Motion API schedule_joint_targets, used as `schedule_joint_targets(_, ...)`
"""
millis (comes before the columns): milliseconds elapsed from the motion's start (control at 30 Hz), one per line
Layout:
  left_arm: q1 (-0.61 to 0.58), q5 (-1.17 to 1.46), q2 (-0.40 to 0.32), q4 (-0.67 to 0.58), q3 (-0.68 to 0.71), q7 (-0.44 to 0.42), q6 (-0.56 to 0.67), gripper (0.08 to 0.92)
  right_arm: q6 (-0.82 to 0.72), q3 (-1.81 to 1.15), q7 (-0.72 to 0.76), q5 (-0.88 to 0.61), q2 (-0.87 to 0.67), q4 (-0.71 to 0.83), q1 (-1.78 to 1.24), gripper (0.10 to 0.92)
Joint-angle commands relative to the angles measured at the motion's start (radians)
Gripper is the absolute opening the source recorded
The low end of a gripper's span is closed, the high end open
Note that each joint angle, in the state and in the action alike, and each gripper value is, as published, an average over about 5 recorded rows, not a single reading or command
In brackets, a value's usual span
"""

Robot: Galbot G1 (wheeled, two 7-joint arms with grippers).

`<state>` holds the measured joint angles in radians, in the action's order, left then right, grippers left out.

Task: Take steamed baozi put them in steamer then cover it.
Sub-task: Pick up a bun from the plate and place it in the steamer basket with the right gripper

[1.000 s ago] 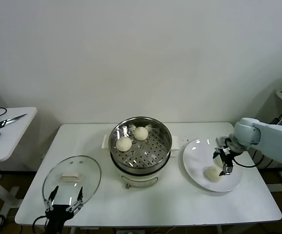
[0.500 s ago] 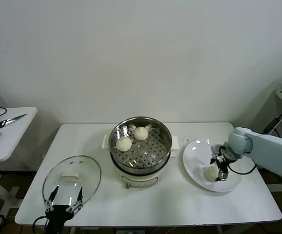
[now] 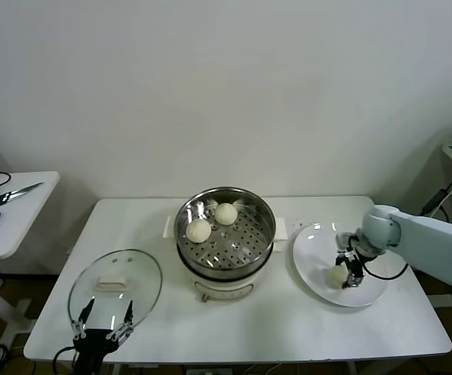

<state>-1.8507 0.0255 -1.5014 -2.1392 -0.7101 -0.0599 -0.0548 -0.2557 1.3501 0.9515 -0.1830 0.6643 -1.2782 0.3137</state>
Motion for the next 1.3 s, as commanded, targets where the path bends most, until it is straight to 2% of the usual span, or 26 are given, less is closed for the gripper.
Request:
schedule_joint_targets(33, 0.000, 0.000, 0.000, 0.000, 0.000, 0.000, -0.001, 0.823, 0.139, 0.166, 0.052, -0.002, 0.035, -0.026, 0.336, 0.670)
schedule_joint_targets(167, -0.002, -0.002, 0.005, 0.002, 0.001, 0.000, 0.002, 0.823, 0.328, 0.275, 0.095, -0.019, 0.128, -0.040, 0.592, 0.670)
schedule_joint_targets(333, 0.001, -0.005, 0.012, 0.005, 0.000, -0.001, 0.002, 0.823, 0.460, 0.287, 0.101, -0.027, 0.237, -0.114, 0.762, 0.670)
schedule_joint_targets(533, 0.004, -0.008, 0.012, 0.003, -0.001, -0.002, -0.002, 0.823, 0.525, 0.236, 0.063, 0.017, 0.338, -0.316, 0.790, 0.670)
schedule_joint_targets(667, 0.002, -0.009, 0.012, -0.001, -0.004, -0.002, -0.002, 0.823, 0.557, 0.220, 0.042, 0.055, 0.404, -0.380, 0.720, 0.670)
schedule_joint_targets(1033, 0.006, 0.001, 0.010, -0.018, -0.021, -0.004, -0.012, 0.823, 0.562, 0.183, 0.003, 0.246, 0.540, -0.344, 0.466, 0.666)
schedule_joint_targets(1300, 0.008, 0.003, 0.011, -0.019, -0.022, -0.006, -0.018, 0.823, 0.553, 0.177, -0.014, 0.272, 0.586, -0.262, 0.354, 0.670)
